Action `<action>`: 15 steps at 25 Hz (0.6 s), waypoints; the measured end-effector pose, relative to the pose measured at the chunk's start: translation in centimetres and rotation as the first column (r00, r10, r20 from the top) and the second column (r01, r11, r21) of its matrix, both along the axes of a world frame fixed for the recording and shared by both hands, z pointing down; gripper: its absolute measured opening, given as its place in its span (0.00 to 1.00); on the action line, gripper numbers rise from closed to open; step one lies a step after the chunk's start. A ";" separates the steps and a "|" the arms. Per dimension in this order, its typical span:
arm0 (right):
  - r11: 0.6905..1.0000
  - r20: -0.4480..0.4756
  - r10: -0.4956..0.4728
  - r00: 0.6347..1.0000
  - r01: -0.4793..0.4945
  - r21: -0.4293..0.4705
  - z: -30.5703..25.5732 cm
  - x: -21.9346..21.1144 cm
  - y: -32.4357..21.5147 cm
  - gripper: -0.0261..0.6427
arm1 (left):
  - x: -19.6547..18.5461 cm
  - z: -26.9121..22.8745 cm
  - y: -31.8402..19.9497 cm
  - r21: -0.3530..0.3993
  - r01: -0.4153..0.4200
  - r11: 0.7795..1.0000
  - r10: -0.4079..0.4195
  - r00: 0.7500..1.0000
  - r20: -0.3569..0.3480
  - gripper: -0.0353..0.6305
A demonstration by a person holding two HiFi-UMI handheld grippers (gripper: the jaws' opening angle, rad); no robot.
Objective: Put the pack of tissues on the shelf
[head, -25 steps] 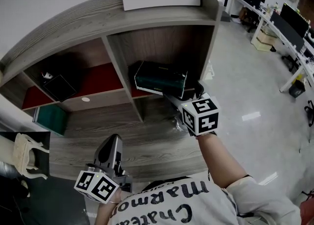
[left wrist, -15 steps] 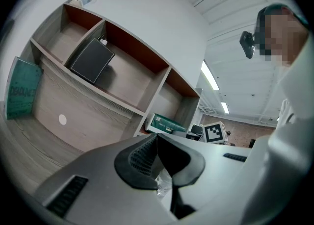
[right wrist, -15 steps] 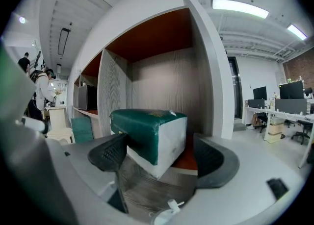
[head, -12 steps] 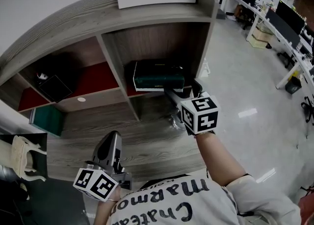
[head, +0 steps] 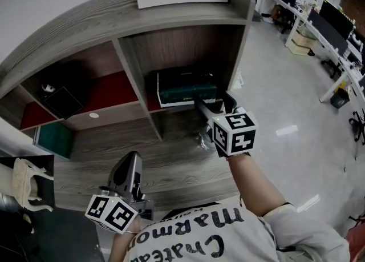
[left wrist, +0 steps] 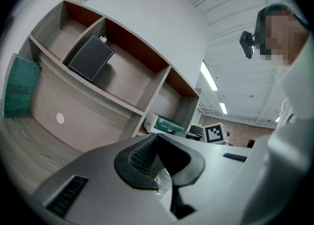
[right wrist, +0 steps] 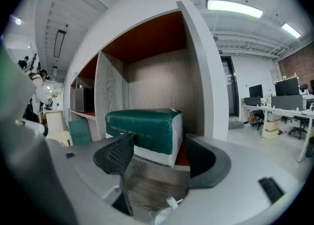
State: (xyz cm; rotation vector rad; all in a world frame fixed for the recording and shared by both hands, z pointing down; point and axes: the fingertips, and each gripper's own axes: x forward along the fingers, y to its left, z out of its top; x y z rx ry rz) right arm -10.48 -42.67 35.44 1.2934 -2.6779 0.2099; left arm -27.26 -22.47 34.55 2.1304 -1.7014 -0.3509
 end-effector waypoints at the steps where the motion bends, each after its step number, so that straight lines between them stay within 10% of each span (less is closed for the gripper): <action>1: 1.000 0.001 0.003 1.000 -0.003 0.000 0.0 0.0 0.0 0.54 | -0.1 0.0 0.0 0.000 0.001 1.000 -0.001 1.000 0.000 0.08; 15: 0.997 0.002 0.071 0.997 -0.071 -0.012 0.5 0.5 0.3 0.52 | -1.3 -0.3 -0.4 0.015 -0.039 0.999 0.039 0.999 -0.006 0.08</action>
